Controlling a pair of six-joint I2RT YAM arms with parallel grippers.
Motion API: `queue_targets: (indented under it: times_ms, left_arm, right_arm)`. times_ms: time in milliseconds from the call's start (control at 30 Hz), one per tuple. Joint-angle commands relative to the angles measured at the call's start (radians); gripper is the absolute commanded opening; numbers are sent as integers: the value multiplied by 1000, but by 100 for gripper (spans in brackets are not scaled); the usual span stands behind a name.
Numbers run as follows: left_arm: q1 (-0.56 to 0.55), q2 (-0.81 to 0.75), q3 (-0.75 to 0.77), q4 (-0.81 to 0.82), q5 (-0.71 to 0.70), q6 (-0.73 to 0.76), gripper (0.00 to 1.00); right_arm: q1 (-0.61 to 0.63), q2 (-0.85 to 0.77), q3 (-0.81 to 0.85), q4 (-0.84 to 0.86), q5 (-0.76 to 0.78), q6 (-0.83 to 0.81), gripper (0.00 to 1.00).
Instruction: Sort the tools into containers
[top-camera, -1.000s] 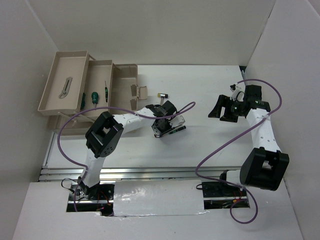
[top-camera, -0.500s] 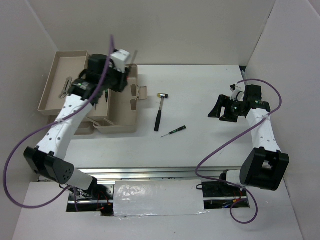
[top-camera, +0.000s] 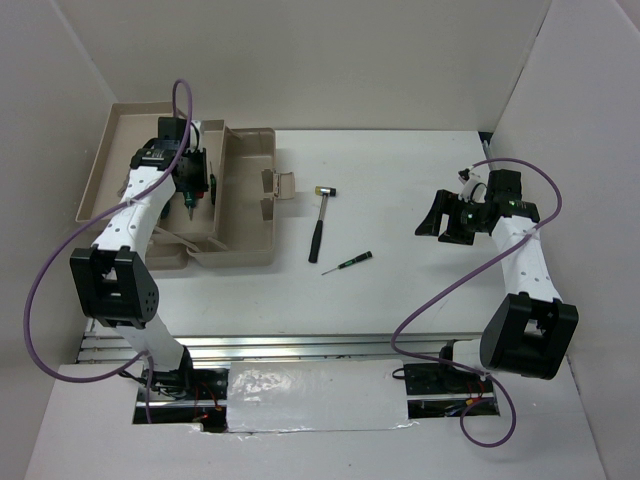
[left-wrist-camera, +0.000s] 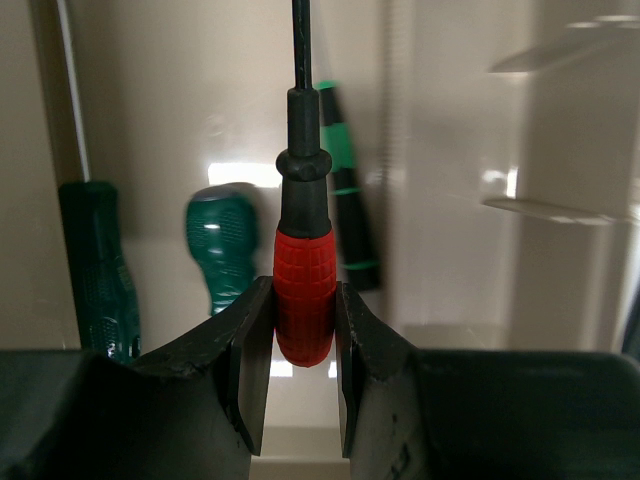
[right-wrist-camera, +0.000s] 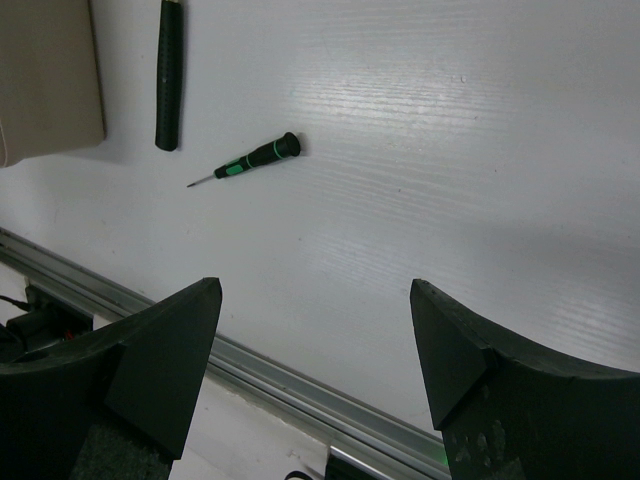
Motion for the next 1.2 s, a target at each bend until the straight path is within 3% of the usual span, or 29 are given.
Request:
queue_targets:
  times_ms: [0,67,167,200,233,267,300,433,533,567,700,800,1033,1167]
  left_arm:
    - [40,38,66,-17,17,-61,8]
    - [43,60,82,-29,31,-65,15]
    - [45,88,102,-49,91,-44,38]
    - [69,82,105,-49,91,-38,54]
    - [62,57,103,-34,146,-27,62]
    - [57,37,97,-17,170,-6,85]
    - [56,16,90,1,195,4,98]
    - [-77,-105,86,110,267,85,92]
    - [-226,-150,64,156,302,189,82]
    - [-266,-155,51,169,313,232,74]
    - [-490,-69,47,176,345,297,46]
    - [-584,46,63,184,387,312,41]
    - [-747,337,206,169,411,361,64]
    - [-777,495,333,111,444,352,68]
  right_arm:
    - [6,-7,26,5,4,4,84]
    - [5,-8,24,5,1,4,84]
    - [5,-1,29,2,1,2,84]
    - [5,1,31,2,2,2,84]
    - [5,1,31,2,-1,4,84]
    - [5,1,29,4,-2,4,84]
    - [5,2,29,5,-1,5,84]
    - [6,5,28,8,-1,5,84]
    - [3,-2,28,19,10,11,84]
    - [2,-5,24,22,13,14,84]
    - [-27,-16,15,34,22,14,84]
    - [-76,-10,14,33,1,48,84]
    - [-185,8,6,30,-30,57,83]
    - [-218,16,-2,28,-39,57,83]
